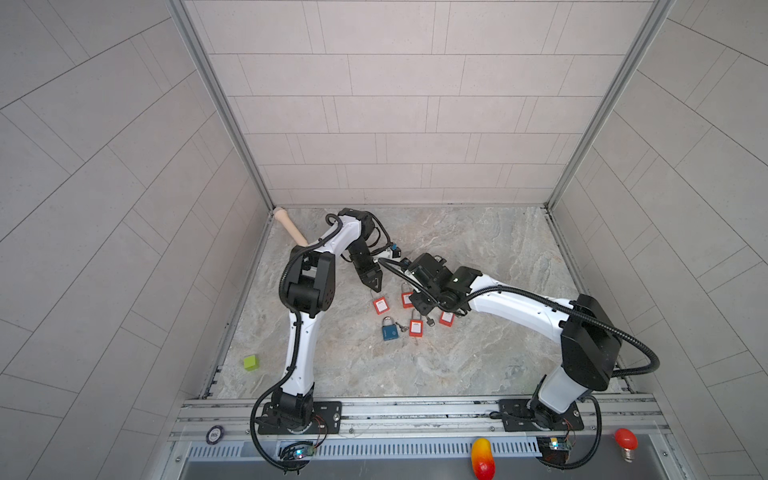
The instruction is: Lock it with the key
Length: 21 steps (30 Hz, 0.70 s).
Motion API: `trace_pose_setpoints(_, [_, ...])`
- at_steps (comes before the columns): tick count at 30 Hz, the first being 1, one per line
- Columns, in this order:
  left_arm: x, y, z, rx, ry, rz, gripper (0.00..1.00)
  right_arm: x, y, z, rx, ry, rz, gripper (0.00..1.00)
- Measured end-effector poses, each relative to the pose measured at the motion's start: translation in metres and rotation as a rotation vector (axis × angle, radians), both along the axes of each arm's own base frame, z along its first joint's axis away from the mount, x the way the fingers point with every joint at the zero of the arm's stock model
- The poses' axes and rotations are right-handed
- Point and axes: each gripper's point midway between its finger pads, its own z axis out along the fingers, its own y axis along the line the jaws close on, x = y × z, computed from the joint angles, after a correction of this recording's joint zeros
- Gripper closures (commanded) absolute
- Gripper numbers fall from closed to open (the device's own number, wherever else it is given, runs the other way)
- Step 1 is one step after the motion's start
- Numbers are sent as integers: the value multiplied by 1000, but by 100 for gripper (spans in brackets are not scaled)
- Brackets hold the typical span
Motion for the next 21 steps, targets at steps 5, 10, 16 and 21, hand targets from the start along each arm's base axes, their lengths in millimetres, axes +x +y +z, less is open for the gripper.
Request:
trace_pose_setpoints(5, [38, 0, 19, -32, -136, 102, 38, 2, 5, 6, -10, 1, -29, 100])
trace_pose_setpoints(10, [82, 31, 64, -110, -304, 344, 0, -1, 13, 16, -9, 11, -30, 100])
trace_pose_setpoints(16, [91, 105, 134, -319, -522, 807, 0, 19, 43, 15, -31, 49, -23, 100])
trace_pose_setpoints(21, [58, 136, 171, -537, -697, 1034, 0, 28, 64, -4, -68, 137, -8, 100])
